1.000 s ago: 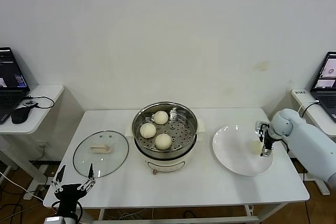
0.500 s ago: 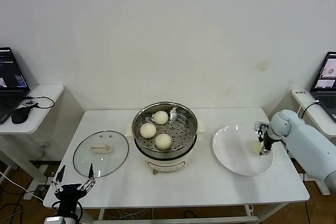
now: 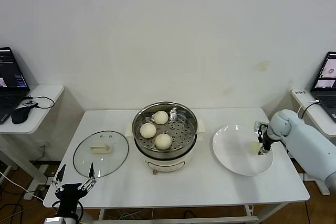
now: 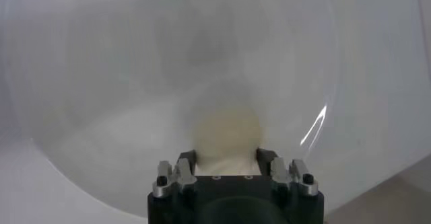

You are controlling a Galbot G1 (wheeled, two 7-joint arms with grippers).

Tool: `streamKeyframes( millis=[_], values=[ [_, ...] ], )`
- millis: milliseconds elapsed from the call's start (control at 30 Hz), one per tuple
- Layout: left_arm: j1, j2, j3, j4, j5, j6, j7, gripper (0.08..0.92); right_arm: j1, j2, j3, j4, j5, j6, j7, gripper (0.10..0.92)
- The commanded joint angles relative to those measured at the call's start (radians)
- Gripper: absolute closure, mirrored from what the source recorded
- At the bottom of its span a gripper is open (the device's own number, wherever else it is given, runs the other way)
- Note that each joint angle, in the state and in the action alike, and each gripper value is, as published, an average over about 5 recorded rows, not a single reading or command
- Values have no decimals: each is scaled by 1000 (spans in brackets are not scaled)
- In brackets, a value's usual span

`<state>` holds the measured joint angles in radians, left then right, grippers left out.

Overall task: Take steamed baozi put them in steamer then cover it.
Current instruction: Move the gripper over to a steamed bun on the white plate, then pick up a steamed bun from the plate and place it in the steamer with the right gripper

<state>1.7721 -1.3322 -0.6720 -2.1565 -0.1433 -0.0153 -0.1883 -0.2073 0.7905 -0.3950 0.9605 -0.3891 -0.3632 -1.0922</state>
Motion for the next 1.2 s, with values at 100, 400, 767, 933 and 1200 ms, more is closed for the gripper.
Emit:
streamKeyframes(
  millis=[100, 400, 767, 933, 1200],
  values=[
    [-4, 3, 1, -5, 1, 2, 1, 177, 113, -81, -98, 134, 126, 0, -33, 468],
    [-13, 11, 12, -7, 1, 3, 2, 177, 415, -145, -339, 337, 373, 0, -50, 458],
    [-24, 13, 24, -3, 3, 4, 2, 177, 662, -18, -565, 486, 640, 33, 25, 444],
    [-34, 10, 24, -1, 4, 8, 3, 177, 721, 70, -634, 487, 698, -5, 67, 440],
    [-37, 10, 19, 11, 3, 8, 2, 177, 723, 217, -678, 434, 757, -73, 120, 440]
  ],
)
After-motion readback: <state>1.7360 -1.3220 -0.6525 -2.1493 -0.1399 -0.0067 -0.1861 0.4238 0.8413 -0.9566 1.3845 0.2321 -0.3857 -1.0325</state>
